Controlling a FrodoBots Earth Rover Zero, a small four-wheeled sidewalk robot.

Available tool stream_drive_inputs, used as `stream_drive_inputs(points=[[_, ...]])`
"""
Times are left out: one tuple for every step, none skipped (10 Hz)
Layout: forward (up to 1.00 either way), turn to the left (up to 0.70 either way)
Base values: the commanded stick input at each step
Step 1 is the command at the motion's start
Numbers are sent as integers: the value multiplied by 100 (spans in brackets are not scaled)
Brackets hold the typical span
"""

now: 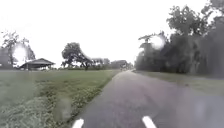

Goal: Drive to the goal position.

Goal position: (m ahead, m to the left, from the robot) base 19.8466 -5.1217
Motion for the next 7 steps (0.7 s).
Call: stream_drive_inputs(points=[[70,0],[70,0],[70,0],[70,0],[70,0],[70,-9],[70,-15]])
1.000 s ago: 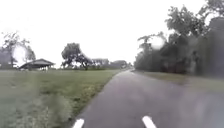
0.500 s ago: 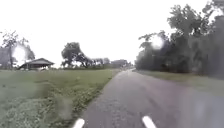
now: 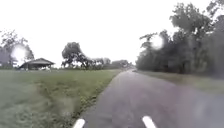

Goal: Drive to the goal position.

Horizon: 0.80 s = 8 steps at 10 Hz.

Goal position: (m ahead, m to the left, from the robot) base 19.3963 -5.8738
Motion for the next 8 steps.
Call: stream_drive_inputs(points=[[70,-11],[70,-6],[70,-2],[70,0],[70,0],[70,0],[70,0],[70,0]])
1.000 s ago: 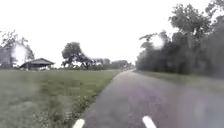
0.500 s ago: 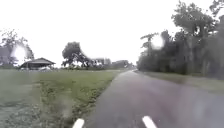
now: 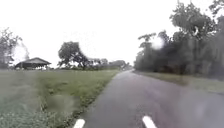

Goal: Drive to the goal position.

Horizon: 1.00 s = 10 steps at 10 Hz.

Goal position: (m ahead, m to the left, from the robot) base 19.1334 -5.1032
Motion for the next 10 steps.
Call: stream_drive_inputs(points=[[70,0],[70,-15],[70,-34],[70,-34],[70,-34],[70,-34],[70,-34],[70,-16],[70,0],[70,0]])
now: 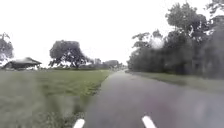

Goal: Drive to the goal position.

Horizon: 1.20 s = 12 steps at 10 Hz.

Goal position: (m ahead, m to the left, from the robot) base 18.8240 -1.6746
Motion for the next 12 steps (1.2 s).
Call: stream_drive_inputs(points=[[70,0],[70,0],[70,0],[70,0],[70,0],[70,0],[70,0],[70,0],[70,0],[70,0],[70,0],[70,0]])
